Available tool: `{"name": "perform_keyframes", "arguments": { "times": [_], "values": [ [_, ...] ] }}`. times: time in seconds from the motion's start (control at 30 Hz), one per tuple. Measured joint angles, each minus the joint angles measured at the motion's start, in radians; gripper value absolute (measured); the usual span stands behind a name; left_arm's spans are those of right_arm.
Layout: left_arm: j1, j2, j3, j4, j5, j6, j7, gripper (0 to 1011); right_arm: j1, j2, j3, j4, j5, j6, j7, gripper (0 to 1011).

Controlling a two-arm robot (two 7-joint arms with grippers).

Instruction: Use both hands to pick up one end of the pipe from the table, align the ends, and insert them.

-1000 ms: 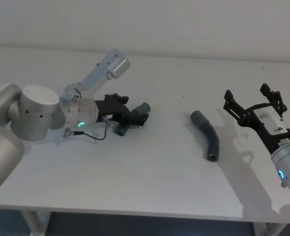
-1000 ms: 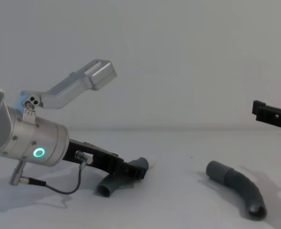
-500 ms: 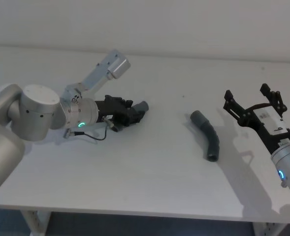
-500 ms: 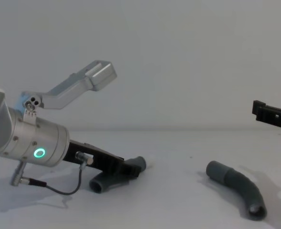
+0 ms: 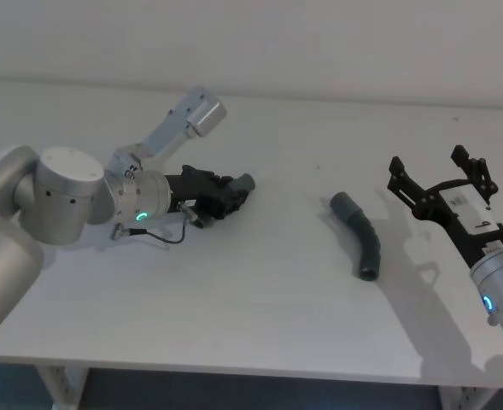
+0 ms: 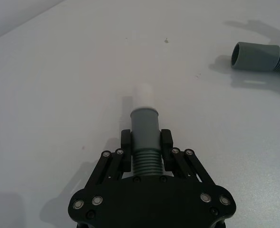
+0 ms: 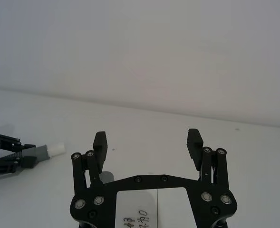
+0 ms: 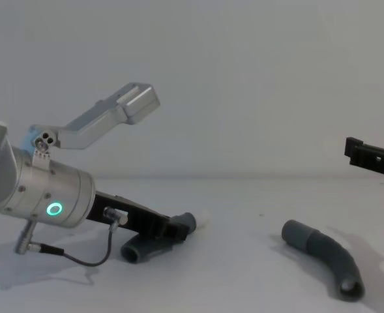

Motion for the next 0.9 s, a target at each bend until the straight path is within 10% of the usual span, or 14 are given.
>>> {"name": "perform_keyframes", "arguments": {
  "times": [0.43,0.9],
  "values": [
    [0.0,0.0,0.0,0.0,0.0,0.0,0.0,351,0.005,0.001,-0.004,-0.01,0.002,0.034,0.01,1001],
    [0.0,0.0,0.0,0.0,0.0,0.0,0.0,351,0.03,0.022,-0.039,-0.065,0.029,0.243,0.059,1001]
  ]
}}
